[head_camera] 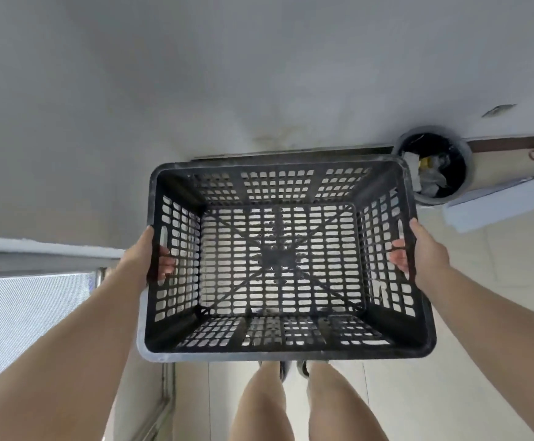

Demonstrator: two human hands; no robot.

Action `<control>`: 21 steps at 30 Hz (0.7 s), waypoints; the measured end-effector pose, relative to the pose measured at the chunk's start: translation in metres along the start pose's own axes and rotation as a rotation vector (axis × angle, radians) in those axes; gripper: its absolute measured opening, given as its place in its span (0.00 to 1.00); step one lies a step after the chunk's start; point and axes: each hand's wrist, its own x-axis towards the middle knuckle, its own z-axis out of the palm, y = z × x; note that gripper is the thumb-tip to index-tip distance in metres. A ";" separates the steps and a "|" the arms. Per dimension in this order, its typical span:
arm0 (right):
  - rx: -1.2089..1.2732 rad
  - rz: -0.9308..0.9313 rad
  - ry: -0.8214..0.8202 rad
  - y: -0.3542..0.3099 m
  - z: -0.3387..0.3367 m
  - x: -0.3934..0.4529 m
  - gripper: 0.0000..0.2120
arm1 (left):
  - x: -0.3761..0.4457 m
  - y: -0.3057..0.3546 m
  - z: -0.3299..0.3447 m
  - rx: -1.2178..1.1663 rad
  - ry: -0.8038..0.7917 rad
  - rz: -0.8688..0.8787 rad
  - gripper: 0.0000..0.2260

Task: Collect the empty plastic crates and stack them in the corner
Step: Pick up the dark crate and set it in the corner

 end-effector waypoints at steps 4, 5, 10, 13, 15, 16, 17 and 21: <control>-0.049 0.054 -0.023 0.017 0.043 0.076 0.26 | 0.083 -0.003 0.035 -0.008 0.044 -0.001 0.26; -0.054 0.057 -0.023 0.022 0.053 0.096 0.26 | 0.103 -0.006 0.044 -0.006 0.051 -0.003 0.26; -0.063 0.029 -0.046 0.048 0.097 0.189 0.26 | 0.193 -0.023 0.090 -0.010 0.104 -0.008 0.26; -0.074 0.039 -0.059 0.059 0.119 0.236 0.27 | 0.236 -0.033 0.113 -0.012 0.120 -0.011 0.26; -0.103 0.046 -0.061 0.065 0.130 0.263 0.27 | 0.257 -0.037 0.126 -0.013 0.129 -0.010 0.26; -0.115 0.049 -0.057 0.068 0.134 0.275 0.28 | 0.267 -0.037 0.132 -0.016 0.130 -0.012 0.26; -0.121 0.052 -0.051 0.071 0.138 0.286 0.28 | 0.277 -0.038 0.137 -0.018 0.124 -0.017 0.26; -0.121 0.068 -0.040 0.080 0.153 0.319 0.28 | 0.306 -0.040 0.156 0.016 0.103 -0.042 0.28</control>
